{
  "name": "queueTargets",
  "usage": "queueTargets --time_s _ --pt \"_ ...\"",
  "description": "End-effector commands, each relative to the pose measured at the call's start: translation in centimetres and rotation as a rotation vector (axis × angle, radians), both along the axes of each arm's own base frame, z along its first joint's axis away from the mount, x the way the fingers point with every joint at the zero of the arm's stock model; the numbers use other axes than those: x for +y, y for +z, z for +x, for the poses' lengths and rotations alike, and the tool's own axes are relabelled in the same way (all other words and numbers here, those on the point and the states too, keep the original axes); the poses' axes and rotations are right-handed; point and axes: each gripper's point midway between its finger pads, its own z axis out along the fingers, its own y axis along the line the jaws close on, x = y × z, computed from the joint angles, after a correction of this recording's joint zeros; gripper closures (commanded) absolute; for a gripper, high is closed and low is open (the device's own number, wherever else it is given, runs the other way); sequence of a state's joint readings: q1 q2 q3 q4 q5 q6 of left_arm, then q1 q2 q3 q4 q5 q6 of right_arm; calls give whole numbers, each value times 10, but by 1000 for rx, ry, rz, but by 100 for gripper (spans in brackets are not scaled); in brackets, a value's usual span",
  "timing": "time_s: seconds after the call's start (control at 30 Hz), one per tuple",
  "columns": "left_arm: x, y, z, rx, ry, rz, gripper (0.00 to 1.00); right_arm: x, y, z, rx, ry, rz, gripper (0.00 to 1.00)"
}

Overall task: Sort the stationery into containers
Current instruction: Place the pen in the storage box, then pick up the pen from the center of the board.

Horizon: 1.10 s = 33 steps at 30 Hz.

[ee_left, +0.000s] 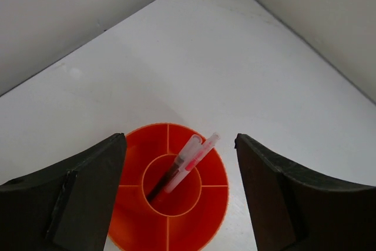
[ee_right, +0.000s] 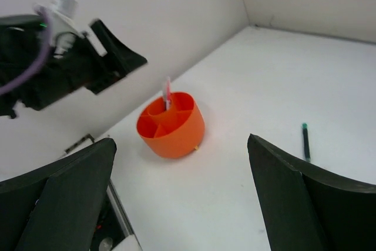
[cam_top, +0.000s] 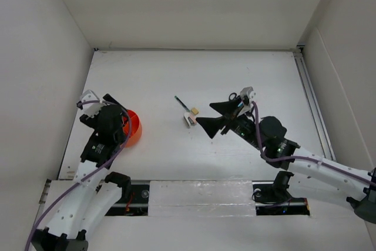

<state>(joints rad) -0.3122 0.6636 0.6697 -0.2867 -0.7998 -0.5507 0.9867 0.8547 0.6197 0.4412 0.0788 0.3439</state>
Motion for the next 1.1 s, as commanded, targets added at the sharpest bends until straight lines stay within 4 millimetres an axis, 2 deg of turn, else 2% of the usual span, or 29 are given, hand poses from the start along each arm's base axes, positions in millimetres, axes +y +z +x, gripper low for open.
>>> queueTargets --time_s 0.0,0.03,0.07,0.1,0.13,0.2,0.23,0.27,0.33,0.37,0.4,0.43,0.47,0.5,0.53,0.57,0.6,0.63,0.67,0.7,0.73,0.77,0.8,0.83,0.87,0.9,0.93,0.97,1.07 --pt "-1 21 -1 -71 -8 -28 27 -6 21 20 16 -75 21 0" --pt "-1 21 -1 -71 -8 -28 21 -8 20 28 38 -103 15 0" --pt "0 28 -2 -91 -8 -35 12 -6 0 40 97 -135 -52 0" --pt "-2 28 -2 -90 -16 -38 1 -15 -7 60 125 -199 -85 0" --pt "-5 33 0 -101 -35 -49 0 -18 3 74 148 -233 -85 0" --pt "-14 46 0 -117 -94 -66 0 -16 -45 103 295 -255 -228 0" --pt "-16 58 0 -144 -108 -78 0 -24 -61 130 359 -304 -283 0" --pt "-20 68 -1 -172 -133 -94 0 -24 -64 142 373 -307 -288 0" --pt "-43 84 -2 -207 -276 -137 0 -21 -80 155 394 -248 -363 0" --pt "-50 94 -7 -239 -333 -148 0 -12 -67 165 370 -233 -367 0" --pt "-56 107 -9 -290 -373 -164 0 -3 -91 176 392 -215 -446 0" --pt "-69 115 -14 -313 -460 -160 0 -2 -104 180 425 -208 -507 1" --pt "-73 123 -19 -346 -494 -169 0 10 -85 191 391 -198 -512 1" --pt "-74 127 -27 -377 -517 -174 0 18 -92 196 402 -184 -551 3" --pt "-75 135 -32 -413 -532 -178 0 22 -131 203 465 -166 -651 6" --pt "-78 137 -35 -426 -554 -172 0 33 -137 203 473 -129 -676 7" --pt "-77 140 -39 -442 -555 -173 0 43 -121 215 442 -121 -663 9" --pt "-76 138 -42 -451 -555 -174 0 55 -146 218 465 -97 -710 12" --pt "-73 138 -42 -452 -533 -174 0 61 -152 218 480 -92 -732 12" --pt "-70 140 -44 -464 -523 -173 0 75 -141 222 453 -89 -723 14" --pt "-73 137 -45 -451 -536 -175 0 83 -145 223 459 -77 -734 16" --pt "-72 139 -47 -460 -536 -176 0 86 -175 223 497 -71 -803 17" --pt "-72 139 -47 -460 -536 -176 0 89 -183 224 491 -94 -849 17" --pt "-75 139 -47 -459 -551 -178 0 97 -172 232 464 -111 -852 18" --pt "-78 137 -45 -445 -566 -170 0 96 -198 237 495 -123 -910 20" --pt "-84 134 -43 -427 -594 -163 0 95 -206 235 500 -140 -963 20" --pt "-88 135 -41 -427 -617 -166 0 102 -200 237 484 -150 -961 21" --pt "-93 132 -39 -408 -638 -156 0 100 -218 240 504 -159 -993 21" --pt "-97 130 -37 -395 -664 -148 0 99 -231 241 523 -165 -1022 23"
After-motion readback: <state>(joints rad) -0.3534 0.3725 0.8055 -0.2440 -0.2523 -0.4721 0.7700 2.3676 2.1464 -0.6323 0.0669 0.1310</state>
